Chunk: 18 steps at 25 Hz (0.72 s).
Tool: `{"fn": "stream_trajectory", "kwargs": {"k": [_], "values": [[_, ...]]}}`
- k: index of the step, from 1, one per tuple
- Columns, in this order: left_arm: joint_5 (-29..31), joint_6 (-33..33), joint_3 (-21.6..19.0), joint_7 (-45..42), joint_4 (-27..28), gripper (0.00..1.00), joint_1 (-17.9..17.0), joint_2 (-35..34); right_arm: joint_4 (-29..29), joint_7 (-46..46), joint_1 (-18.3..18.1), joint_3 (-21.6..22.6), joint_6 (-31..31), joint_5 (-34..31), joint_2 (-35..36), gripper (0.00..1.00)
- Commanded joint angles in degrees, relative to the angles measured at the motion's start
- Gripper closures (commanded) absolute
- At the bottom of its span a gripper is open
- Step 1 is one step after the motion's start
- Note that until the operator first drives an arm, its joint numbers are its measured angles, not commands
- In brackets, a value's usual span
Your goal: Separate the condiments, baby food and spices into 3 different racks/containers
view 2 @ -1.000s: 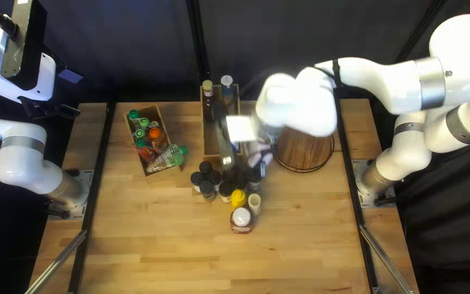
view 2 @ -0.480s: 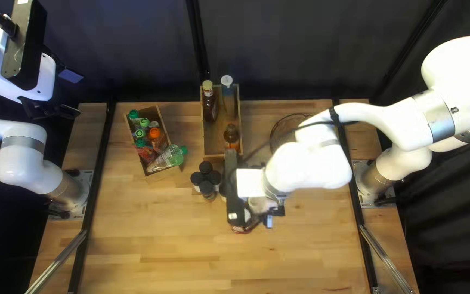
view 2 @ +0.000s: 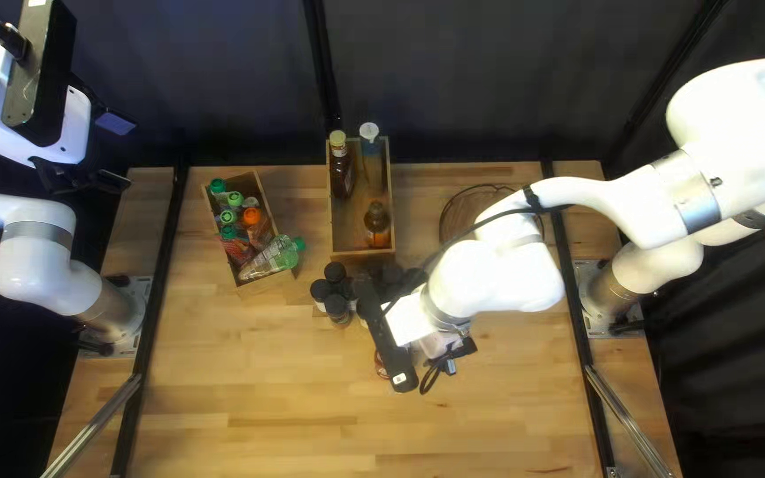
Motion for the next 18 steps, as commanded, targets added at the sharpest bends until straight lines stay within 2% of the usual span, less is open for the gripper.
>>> {"fn": "stream_trajectory", "kwargs": {"k": [1,9,18], "values": [[0.0,0.0,0.0,0.0,0.0,0.0,0.0,0.0,2.57,7.53,0.42,1.42,-0.27,-3.38,-3.87,0.0],[0.0,0.0,0.0,0.0,0.0,0.0,0.0,0.0,6.4,23.13,3.2,3.07,1.42,-11.11,-10.14,0.0],[0.0,0.0,0.0,0.0,0.0,0.0,0.0,0.0,7.82,26.26,4.15,2.52,2.04,-16.01,-13.14,0.0]]}}
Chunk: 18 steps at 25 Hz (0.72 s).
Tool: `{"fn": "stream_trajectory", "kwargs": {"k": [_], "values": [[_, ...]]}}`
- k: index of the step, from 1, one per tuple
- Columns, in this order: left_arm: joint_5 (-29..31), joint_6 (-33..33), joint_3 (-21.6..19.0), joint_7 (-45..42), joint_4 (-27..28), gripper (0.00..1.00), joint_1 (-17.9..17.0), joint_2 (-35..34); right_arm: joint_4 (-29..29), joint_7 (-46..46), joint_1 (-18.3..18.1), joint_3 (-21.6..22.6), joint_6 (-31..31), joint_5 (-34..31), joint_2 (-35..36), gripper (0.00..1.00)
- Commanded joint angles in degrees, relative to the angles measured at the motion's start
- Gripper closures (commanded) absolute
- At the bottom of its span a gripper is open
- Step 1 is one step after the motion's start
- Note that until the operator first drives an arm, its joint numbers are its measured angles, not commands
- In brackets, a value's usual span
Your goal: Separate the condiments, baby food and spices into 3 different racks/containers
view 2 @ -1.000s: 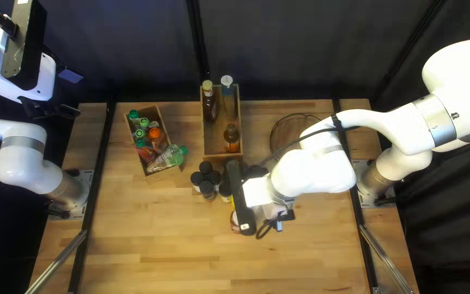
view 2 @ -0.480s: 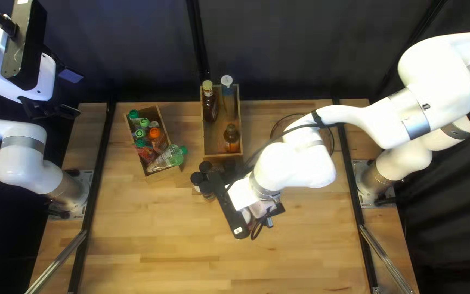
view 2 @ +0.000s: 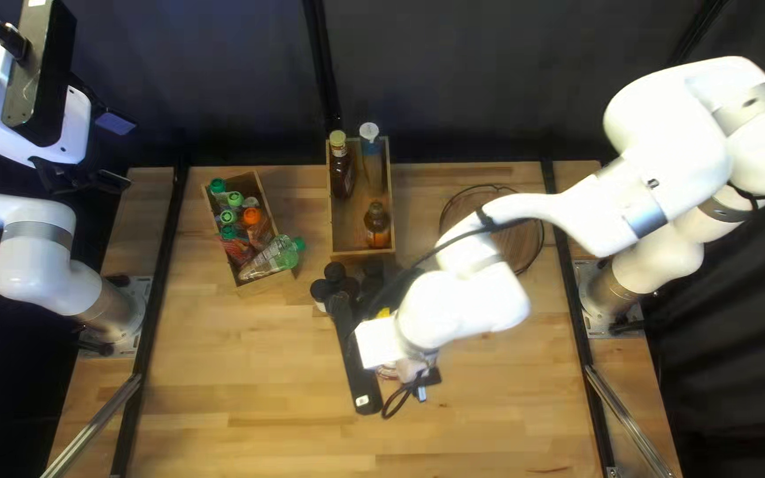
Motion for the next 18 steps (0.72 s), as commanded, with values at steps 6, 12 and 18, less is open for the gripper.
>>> {"fn": "stream_trajectory", "kwargs": {"k": [6,12,18], "values": [[0.0,0.0,0.0,0.0,0.0,0.0,0.0,0.0,0.76,4.44,1.61,-0.98,1.16,-7.43,-2.95,0.0],[0.0,0.0,0.0,0.0,0.0,0.0,0.0,0.0,2.3,6.57,2.65,-1.45,3.06,-10.65,-4.62,0.0],[0.0,0.0,0.0,0.0,0.0,0.0,0.0,0.0,2.74,7.38,3.02,-1.79,3.71,-12.02,-5.54,0.34]]}}
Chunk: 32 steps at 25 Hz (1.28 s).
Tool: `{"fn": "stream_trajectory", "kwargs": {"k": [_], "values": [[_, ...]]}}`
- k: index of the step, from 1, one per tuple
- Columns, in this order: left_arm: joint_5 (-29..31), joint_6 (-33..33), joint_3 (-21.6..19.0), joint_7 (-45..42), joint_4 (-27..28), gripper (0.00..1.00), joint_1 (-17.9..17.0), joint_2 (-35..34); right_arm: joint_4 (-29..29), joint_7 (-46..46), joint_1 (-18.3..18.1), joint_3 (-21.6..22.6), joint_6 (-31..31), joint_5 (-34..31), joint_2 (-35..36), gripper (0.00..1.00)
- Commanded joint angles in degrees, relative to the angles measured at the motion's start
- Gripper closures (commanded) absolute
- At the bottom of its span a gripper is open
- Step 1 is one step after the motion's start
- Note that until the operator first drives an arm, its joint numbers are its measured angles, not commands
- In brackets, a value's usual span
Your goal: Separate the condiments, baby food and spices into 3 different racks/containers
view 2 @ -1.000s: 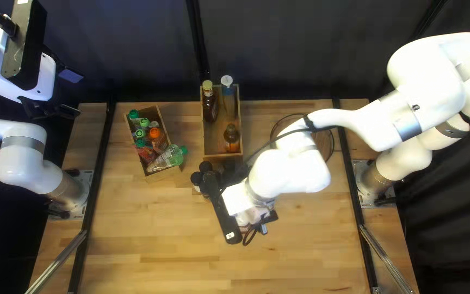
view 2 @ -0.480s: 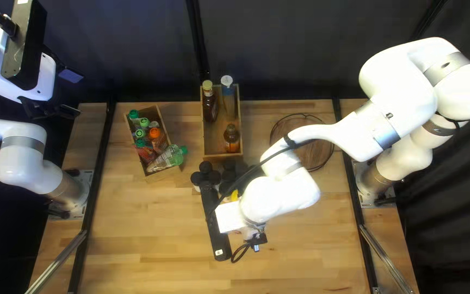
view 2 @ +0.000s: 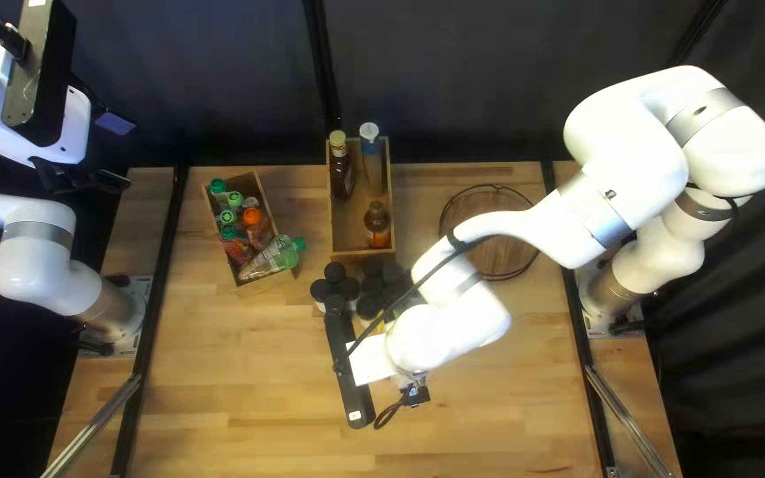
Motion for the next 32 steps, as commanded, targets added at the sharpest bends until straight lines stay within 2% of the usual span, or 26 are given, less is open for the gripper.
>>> {"fn": "stream_trajectory", "kwargs": {"k": [1,7,12,17,23,27,32], "values": [[0.0,0.0,0.0,0.0,0.0,0.0,0.0,0.0,0.35,0.54,0.25,-0.23,0.5,-0.8,-0.63,0.88],[0.0,0.0,0.0,0.0,0.0,0.0,0.0,0.0,1.13,0.66,0.39,-0.31,1.73,-1.03,-0.66,0.96],[0.0,0.0,0.0,0.0,0.0,0.0,0.0,0.0,5.72,-3.21,0.31,0.47,7.53,1.26,1.58,0.98],[0.0,0.0,0.0,0.0,0.0,0.0,0.0,0.0,11.43,-16.43,-2.22,-0.65,13.09,8.7,7.63,0.99],[0.0,0.0,0.0,0.0,0.0,0.0,0.0,0.0,17.03,-32.16,-7.04,-6.05,16.71,15.7,12.07,0.98],[0.0,0.0,0.0,0.0,0.0,0.0,0.0,0.0,21.85,-39.45,-10.9,-9.92,17.79,18.57,10.16,0.99],[0.0,0.0,0.0,0.0,0.0,0.0,0.0,0.0,30.85,-38.64,-14.17,-13.4,19.68,16.97,1.86,1.0]]}}
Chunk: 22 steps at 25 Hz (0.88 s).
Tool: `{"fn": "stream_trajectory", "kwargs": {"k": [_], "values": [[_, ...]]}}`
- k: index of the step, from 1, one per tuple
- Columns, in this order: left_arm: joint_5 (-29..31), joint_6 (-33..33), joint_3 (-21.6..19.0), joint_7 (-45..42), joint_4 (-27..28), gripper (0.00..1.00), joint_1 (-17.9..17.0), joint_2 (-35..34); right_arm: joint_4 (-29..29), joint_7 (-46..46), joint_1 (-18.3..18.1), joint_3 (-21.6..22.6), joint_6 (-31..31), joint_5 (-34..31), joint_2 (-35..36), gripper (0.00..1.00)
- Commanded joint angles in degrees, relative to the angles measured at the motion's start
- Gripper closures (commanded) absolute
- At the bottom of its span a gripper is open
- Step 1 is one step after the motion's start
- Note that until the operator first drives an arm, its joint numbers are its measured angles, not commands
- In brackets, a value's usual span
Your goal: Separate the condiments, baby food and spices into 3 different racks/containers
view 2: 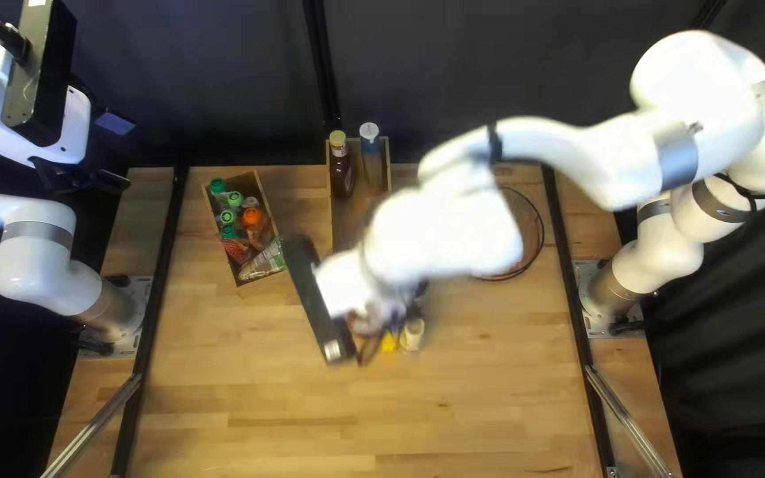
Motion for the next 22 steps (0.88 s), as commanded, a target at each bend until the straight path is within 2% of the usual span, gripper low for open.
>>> {"fn": "stream_trajectory", "kwargs": {"k": [1,5,9,15,22], "values": [[0.0,0.0,0.0,0.0,0.0,0.0,0.0,0.0,7.47,2.36,-2.75,-3.55,1.2,-1.75,-7.31,1.0],[0.0,0.0,0.0,0.0,0.0,0.0,0.0,0.0,11.34,8.44,-2.66,-5.59,1.04,-4.11,-11.69,1.0],[0.0,0.0,0.0,0.0,0.0,0.0,0.0,0.0,11.1,16.01,-2.21,-7.67,-0.46,-6.91,-13.45,1.0],[0.0,0.0,0.0,0.0,0.0,0.0,0.0,0.0,12.65,29.15,0.63,-9.88,1.44,-11.2,-15.96,1.0],[0.0,0.0,0.0,0.0,0.0,0.0,0.0,0.0,10.02,45.28,3.28,-12.28,1.96,-14.35,-16.99,1.0]]}}
